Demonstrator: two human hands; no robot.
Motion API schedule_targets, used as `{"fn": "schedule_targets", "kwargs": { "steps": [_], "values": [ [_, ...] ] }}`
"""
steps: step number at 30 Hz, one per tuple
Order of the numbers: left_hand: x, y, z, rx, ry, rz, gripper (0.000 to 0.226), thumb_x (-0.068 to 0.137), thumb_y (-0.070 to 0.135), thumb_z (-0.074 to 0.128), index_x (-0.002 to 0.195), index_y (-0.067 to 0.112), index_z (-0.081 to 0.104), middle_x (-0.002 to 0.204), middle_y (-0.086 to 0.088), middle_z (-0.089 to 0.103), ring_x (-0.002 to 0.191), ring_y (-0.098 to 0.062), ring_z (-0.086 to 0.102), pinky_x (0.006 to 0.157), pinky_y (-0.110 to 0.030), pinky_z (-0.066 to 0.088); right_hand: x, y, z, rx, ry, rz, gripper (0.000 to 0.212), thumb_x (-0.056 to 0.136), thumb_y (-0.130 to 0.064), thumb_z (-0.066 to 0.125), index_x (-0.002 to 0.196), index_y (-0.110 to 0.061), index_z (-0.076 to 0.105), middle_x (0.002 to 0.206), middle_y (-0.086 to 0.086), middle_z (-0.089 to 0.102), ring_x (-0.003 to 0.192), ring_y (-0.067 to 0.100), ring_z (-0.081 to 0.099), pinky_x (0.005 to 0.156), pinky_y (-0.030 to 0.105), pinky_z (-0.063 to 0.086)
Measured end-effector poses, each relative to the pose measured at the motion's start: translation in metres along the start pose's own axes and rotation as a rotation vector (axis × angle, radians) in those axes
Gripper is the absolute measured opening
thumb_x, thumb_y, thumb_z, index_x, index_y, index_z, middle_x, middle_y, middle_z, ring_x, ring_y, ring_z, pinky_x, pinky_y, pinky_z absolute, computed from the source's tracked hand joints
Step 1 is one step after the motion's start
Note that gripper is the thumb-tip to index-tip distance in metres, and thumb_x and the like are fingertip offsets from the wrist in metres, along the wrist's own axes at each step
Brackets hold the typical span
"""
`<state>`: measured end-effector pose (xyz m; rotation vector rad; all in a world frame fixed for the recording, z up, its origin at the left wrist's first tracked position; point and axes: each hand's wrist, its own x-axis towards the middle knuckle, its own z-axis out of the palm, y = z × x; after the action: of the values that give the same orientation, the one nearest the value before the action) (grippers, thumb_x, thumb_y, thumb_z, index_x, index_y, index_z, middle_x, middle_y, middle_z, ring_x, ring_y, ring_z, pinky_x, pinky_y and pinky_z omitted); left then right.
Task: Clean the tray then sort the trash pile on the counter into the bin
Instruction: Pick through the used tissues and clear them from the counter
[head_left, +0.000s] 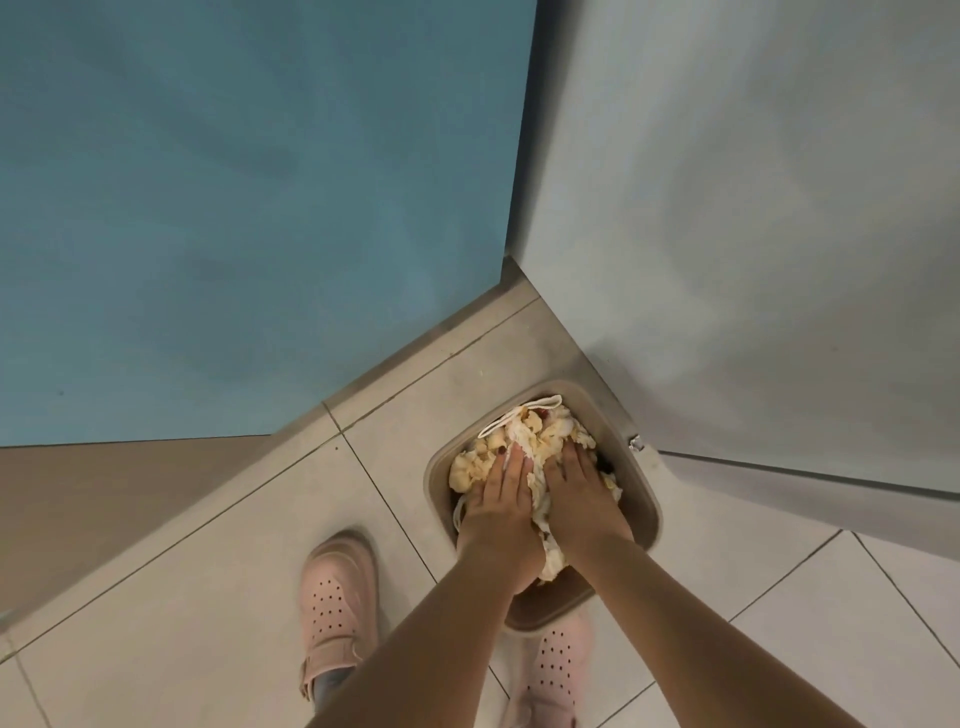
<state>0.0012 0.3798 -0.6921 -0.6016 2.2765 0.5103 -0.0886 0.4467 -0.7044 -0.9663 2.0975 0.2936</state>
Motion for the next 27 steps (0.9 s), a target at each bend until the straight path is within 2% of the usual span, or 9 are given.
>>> {"fn": "schedule_targets", "kwargs": {
  "steps": [6,8,10,13,15,18,20,23,27],
  "values": [
    [0.008,0.002,-0.014,0.093,-0.101,-0.041,0.070,0.098,0.021,0.028,0.145,0.010,-0.023,0.149,-0.006,-0.036,0.141,-0.024,-0.025,0.116,-0.042,-0.004,0.008,0.001,-0.013,-0.071,-0.059,-0.049,0.063,0.098,-0.016,0.039,0.150,-0.012,0.002,0.158,0.014,-0.003,0.146,0.029,-0.001,0.119,0.040,0.012],
    [0.002,0.002,-0.019,0.089,-0.101,-0.022,0.068,0.099,0.019,0.029,0.146,0.009,-0.019,0.152,-0.007,-0.030,0.143,-0.026,-0.019,0.117,-0.042,0.000,0.003,0.004,-0.023,-0.047,-0.055,-0.068,0.056,0.097,-0.013,0.041,0.147,-0.011,0.017,0.155,0.014,0.013,0.143,0.029,0.015,0.116,0.039,0.023],
    [-0.007,0.000,-0.026,0.121,-0.071,0.031,0.071,0.100,0.029,0.037,0.149,0.008,-0.010,0.156,-0.011,-0.021,0.145,-0.030,-0.011,0.117,-0.044,0.005,-0.008,0.005,-0.036,-0.029,0.016,-0.083,0.043,0.096,-0.011,0.042,0.138,-0.012,0.035,0.145,0.011,0.037,0.132,0.024,0.038,0.107,0.032,0.036],
    [-0.027,-0.006,-0.048,0.125,0.011,0.073,0.069,0.093,0.037,0.053,0.148,0.012,0.021,0.158,-0.012,-0.002,0.144,-0.032,0.001,0.116,-0.047,0.009,-0.032,0.002,-0.062,0.025,0.046,-0.036,0.034,0.096,-0.011,0.043,0.129,-0.019,0.050,0.130,0.002,0.055,0.118,0.020,0.054,0.094,0.028,0.044],
    [-0.047,-0.009,-0.070,0.011,0.118,0.076,0.055,0.090,0.032,0.058,0.140,0.017,0.039,0.156,-0.008,0.012,0.142,-0.028,0.010,0.116,-0.044,0.015,-0.052,-0.004,-0.082,0.068,0.074,0.001,0.035,0.095,-0.013,0.043,0.127,-0.022,0.054,0.126,0.001,0.060,0.113,0.021,0.058,0.092,0.031,0.049],
    [-0.097,-0.015,-0.118,-0.222,0.306,0.060,0.047,0.089,0.034,0.059,0.134,0.021,0.050,0.145,-0.001,0.035,0.131,-0.022,0.026,0.108,-0.034,0.026,-0.095,-0.024,-0.126,0.133,0.141,-0.027,0.036,0.096,-0.031,0.043,0.132,-0.025,0.051,0.129,0.001,0.059,0.115,0.021,0.056,0.094,0.031,0.045],
    [-0.145,-0.021,-0.150,-0.382,0.459,0.030,0.040,0.088,0.035,0.061,0.124,0.020,0.060,0.130,-0.001,0.050,0.120,-0.021,0.037,0.101,-0.034,0.035,-0.139,-0.048,-0.163,0.209,0.190,-0.093,0.037,0.094,-0.039,0.046,0.127,-0.027,0.055,0.125,-0.003,0.061,0.112,0.017,0.058,0.091,0.028,0.043],
    [-0.230,-0.039,-0.197,-0.568,0.751,-0.061,0.022,0.085,0.026,0.066,0.105,0.019,0.071,0.103,-0.001,0.063,0.101,-0.021,0.051,0.087,-0.034,0.046,-0.212,-0.093,-0.225,0.424,0.339,-0.212,0.028,0.089,-0.043,0.055,0.111,-0.028,0.065,0.103,-0.010,0.069,0.090,0.010,0.063,0.080,0.025,0.046],
    [-0.361,-0.063,-0.272,-0.649,1.061,-0.158,0.021,0.087,0.031,0.056,0.093,0.019,0.072,0.087,0.008,0.065,0.081,-0.008,0.057,0.074,-0.014,0.042,-0.308,-0.160,-0.314,0.778,0.549,-0.448,0.006,0.083,-0.035,0.067,0.083,-0.030,0.070,0.075,-0.015,0.070,0.071,0.004,0.064,0.071,0.024,0.052]
  ]
}}
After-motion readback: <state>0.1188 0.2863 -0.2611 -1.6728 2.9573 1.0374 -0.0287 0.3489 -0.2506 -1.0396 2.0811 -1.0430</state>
